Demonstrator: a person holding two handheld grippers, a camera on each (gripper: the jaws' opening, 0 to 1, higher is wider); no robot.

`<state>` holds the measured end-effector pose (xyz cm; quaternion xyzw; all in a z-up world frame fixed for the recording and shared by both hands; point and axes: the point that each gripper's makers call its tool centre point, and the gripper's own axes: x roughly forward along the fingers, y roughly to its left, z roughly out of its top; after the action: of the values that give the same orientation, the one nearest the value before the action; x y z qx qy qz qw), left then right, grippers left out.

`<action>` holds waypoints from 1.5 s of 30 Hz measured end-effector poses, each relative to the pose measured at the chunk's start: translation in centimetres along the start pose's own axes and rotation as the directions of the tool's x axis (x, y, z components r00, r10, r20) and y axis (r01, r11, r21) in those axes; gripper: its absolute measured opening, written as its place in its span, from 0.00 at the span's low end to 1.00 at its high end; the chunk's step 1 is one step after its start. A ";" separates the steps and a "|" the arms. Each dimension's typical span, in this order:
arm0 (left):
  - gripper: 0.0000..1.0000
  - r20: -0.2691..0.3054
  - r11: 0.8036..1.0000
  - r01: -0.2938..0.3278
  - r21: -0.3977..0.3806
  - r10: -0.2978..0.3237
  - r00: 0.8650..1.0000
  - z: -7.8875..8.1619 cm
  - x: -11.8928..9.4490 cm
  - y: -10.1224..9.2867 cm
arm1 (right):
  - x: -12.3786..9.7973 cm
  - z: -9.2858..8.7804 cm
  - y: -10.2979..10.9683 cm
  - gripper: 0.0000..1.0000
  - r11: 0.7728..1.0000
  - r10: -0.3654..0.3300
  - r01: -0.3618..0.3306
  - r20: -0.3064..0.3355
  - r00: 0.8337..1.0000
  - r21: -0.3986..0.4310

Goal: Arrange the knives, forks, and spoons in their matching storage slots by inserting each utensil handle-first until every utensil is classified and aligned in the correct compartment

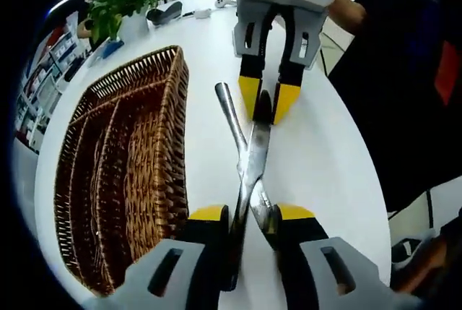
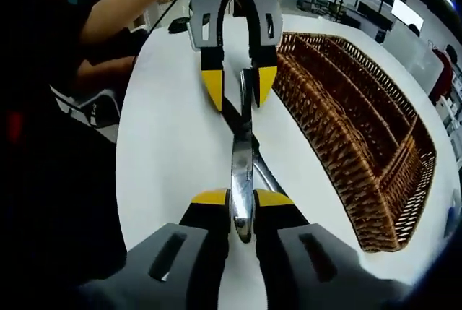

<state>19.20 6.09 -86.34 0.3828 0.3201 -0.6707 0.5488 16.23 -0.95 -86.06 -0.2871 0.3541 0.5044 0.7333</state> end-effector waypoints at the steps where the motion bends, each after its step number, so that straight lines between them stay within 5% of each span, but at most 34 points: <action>1: 0.24 -0.002 1.000 0.004 0.002 -0.004 1.000 0.0 0.1 0.1 | -0.1 0.1 0.0 0.10 1.000 0.001 -0.001 0.003 1.000 0.000; 29: 0.10 0.036 0.987 0.065 0.146 -0.071 0.997 0.6 0.9 0.6 | -2.0 1.8 -0.5 0.10 1.000 0.001 0.000 0.053 0.999 -0.021; 30: 0.10 0.037 0.987 0.062 0.149 -0.069 0.997 0.7 1.0 0.7 | -2.0 1.9 -0.5 0.02 1.000 0.002 -0.001 0.055 0.998 -0.022; 31: 0.07 0.036 0.988 0.048 0.150 -0.054 0.998 0.7 1.0 1.0 | -2.3 3.8 -1.1 0.00 0.999 -0.012 0.019 0.158 0.987 -0.045; 32: 0.08 0.032 0.987 0.059 0.148 -0.064 0.997 0.6 1.0 1.0 | -2.5 2.7 -0.6 0.00 1.000 0.022 -0.023 0.097 0.995 0.000; 34: 0.07 0.039 0.987 0.065 0.145 -0.071 0.997 0.9 1.0 1.1 | -2.3 2.2 -1.6 0.00 0.998 -0.036 0.039 0.055 0.998 -0.055; 36: 0.07 0.051 1.000 0.020 0.023 -0.022 0.998 1.0 1.1 2.0 | -1.3 1.4 -0.7 0.00 1.000 0.027 -0.027 0.040 0.999 -0.006; 38: 0.07 -0.018 0.986 0.016 0.166 -0.014 1.000 0.7 0.6 1.9 | -2.1 1.4 -1.5 0.00 1.000 -0.025 0.025 0.073 0.997 -0.006; 45: 0.07 -0.042 0.989 -0.005 0.146 0.011 0.999 1.2 0.8 2.0 | -3.0 0.2 -3.0 0.00 0.999 -0.040 0.040 0.073 0.997 0.013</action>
<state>20.89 4.30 -86.45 0.4374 0.2802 -0.6818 0.5151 18.40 -3.41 -83.35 -0.2713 0.3242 0.4977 0.7573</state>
